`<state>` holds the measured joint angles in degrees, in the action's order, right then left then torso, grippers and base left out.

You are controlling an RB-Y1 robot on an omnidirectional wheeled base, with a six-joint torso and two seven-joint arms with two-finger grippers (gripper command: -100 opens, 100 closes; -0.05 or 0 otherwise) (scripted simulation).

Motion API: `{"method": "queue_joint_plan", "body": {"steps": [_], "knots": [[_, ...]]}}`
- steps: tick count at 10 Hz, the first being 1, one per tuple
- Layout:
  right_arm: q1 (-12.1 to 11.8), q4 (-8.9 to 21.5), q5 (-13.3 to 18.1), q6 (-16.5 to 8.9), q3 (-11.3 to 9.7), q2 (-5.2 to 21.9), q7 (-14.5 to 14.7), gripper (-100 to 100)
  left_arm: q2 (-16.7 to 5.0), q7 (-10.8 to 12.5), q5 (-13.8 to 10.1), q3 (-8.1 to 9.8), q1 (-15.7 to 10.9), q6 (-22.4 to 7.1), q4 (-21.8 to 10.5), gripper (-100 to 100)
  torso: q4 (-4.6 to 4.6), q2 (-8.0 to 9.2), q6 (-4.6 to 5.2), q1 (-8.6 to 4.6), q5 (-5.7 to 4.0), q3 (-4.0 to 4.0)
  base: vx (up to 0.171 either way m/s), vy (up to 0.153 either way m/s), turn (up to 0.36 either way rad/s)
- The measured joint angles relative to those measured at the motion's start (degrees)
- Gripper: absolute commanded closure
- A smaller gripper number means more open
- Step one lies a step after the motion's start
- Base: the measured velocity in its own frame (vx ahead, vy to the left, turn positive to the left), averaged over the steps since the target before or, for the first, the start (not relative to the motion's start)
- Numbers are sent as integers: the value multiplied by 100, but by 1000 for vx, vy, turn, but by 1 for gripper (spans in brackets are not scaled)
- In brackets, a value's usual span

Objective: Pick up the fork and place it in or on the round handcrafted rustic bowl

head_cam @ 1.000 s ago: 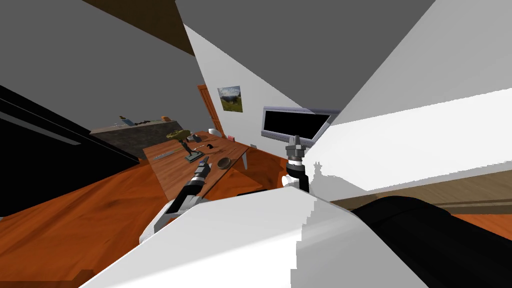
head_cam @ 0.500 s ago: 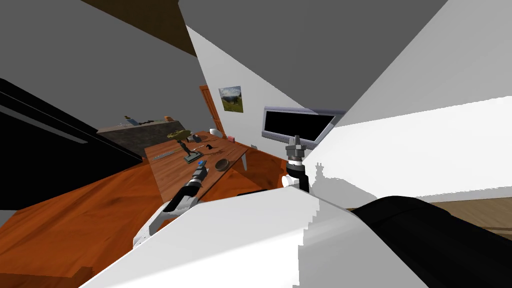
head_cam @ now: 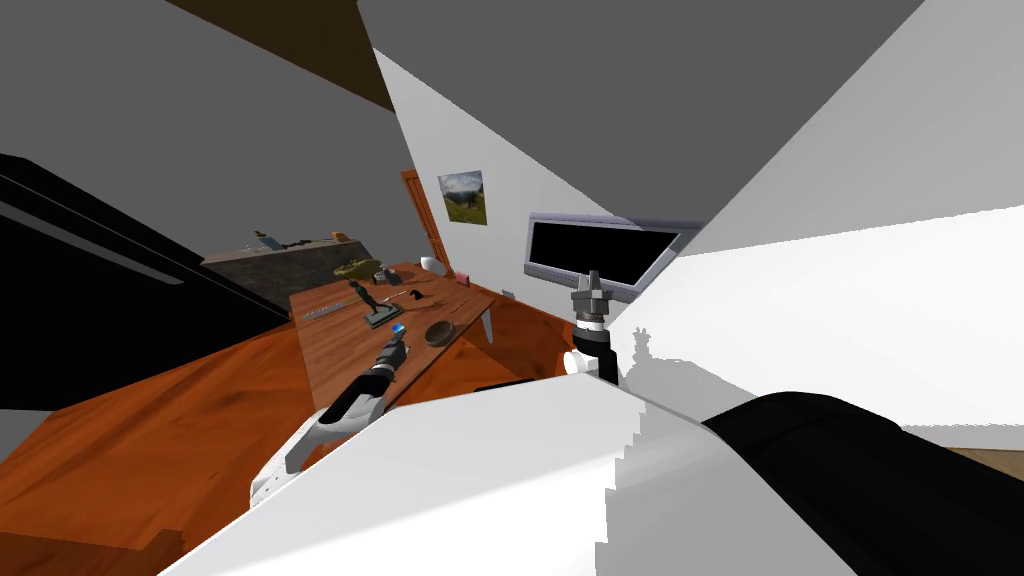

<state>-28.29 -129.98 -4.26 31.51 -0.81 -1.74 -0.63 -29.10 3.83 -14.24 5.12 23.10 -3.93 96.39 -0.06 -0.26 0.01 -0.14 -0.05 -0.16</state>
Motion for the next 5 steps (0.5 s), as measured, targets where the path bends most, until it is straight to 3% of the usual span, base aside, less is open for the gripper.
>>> {"method": "queue_joint_plan", "body": {"steps": [4,5], "knots": [[0,0,0,0,0,0,0,0,-213,135,-167,190,-148,-581,-464,-100,-2,-5,0,9,3,-3,69,-38,30],[0,0,0,0,0,0,0,0,-245,149,-198,215,-279,-665,-751,-100,-1,-6,0,7,3,-3,58,-35,18]]}}
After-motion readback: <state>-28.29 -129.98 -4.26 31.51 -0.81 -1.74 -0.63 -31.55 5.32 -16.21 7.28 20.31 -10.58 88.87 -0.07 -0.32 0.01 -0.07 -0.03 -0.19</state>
